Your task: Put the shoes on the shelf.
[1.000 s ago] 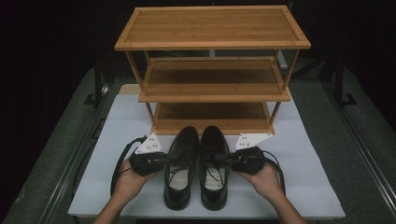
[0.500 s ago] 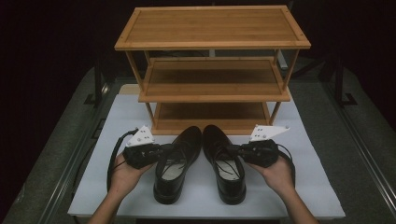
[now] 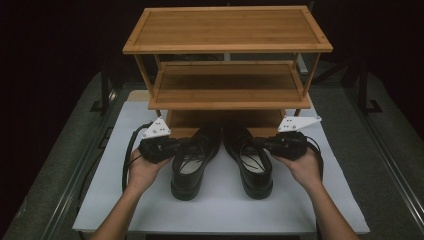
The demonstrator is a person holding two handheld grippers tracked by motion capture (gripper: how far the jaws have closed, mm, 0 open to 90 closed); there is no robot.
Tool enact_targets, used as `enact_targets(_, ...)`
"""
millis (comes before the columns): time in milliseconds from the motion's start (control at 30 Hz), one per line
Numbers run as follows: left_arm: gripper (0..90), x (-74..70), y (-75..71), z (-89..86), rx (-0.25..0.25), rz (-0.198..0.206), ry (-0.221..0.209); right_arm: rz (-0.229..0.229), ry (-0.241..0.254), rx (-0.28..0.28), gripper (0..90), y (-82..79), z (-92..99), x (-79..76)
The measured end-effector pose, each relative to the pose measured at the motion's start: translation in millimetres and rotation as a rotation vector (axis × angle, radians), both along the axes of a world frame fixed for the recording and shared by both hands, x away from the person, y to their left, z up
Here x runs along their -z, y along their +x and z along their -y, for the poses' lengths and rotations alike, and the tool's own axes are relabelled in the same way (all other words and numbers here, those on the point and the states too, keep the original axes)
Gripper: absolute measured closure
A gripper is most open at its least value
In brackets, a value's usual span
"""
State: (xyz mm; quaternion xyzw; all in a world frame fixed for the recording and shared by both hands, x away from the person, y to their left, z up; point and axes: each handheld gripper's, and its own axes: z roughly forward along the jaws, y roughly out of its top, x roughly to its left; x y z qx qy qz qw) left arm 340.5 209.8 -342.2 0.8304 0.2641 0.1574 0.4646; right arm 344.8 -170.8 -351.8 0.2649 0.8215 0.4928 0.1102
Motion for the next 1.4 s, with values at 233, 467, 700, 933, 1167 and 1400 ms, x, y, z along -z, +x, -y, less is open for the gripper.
enact_targets(233, 88.1, 9.1, 27.2, 10.1, -0.047, 0.026, 0.003, -0.009, -0.021, 0.03, 86.8, 30.3, -1.5, 6.3)
enact_targets(467, 88.1, 24.3, 53.0, 22.7, -0.092, 0.038, -0.003, 0.0, -0.03, 0.049, 86.7, 52.5, -6.8, 8.4)
enact_targets(700, 88.1, 33.9, 67.7, 33.1, -0.108, 0.044, 0.005, 0.026, -0.036, 0.068, 86.7, 65.7, -10.8, 10.7)
enact_targets(933, 88.1, 37.0, 74.6, 32.5, -0.134, 0.073, -0.019, 0.032, -0.031, 0.093, 86.7, 73.7, -12.3, 15.6)
enact_targets(1167, 88.1, 37.3, 76.2, 33.3, -0.159, 0.102, -0.006, 0.037, -0.017, 0.124, 86.8, 76.0, -11.6, 17.5)
enact_targets(1400, 88.0, 40.6, 79.9, 30.2, -0.182, 0.102, -0.004, 0.037, -0.006, 0.132, 88.2, 77.3, -8.3, 19.0)
